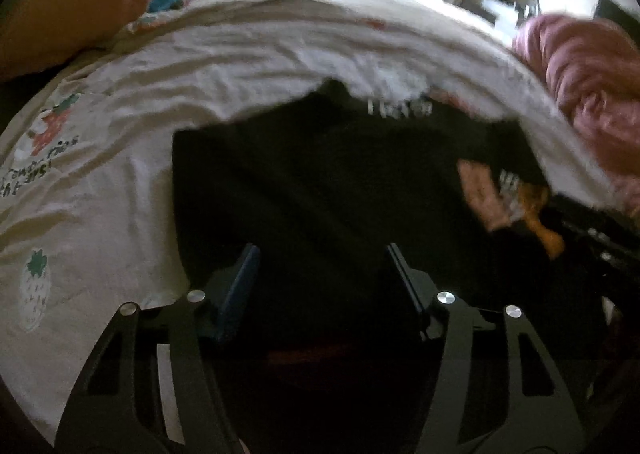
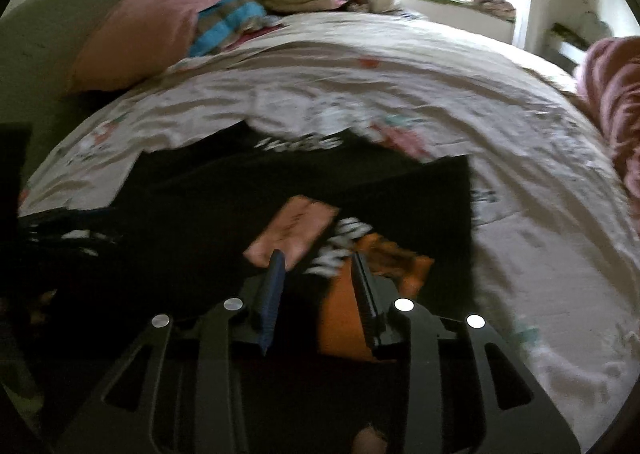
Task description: Fold small clothes
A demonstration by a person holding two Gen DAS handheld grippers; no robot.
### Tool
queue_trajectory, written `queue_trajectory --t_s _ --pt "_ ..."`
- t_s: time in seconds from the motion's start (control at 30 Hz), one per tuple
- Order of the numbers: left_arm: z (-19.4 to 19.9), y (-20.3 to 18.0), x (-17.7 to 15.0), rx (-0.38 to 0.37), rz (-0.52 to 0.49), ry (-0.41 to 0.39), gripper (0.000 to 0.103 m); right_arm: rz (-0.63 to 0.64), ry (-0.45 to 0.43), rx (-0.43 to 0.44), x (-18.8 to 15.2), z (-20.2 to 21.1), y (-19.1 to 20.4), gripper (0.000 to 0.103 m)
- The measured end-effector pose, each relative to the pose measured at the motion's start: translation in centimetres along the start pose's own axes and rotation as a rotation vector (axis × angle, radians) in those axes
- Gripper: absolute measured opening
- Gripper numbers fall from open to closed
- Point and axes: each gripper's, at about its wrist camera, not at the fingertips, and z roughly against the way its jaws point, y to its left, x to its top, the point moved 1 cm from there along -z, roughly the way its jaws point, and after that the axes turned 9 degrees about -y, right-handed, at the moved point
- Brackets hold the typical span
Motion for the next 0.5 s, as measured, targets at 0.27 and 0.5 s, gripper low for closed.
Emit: queue_trajectory --t_s 0.27,0.5 --pt "-0.7 0.3 -1.0 -0.003 -0.016 0.026 0.055 0.034 0.147 -0.054 -2.1 -2.9 -0.3 0.047" --pt "-0.6 0.1 -1.0 0.008 -0.021 0.022 0.055 -0.005 0.113 -0.038 -2.5 -1.7 -1.0 0.049"
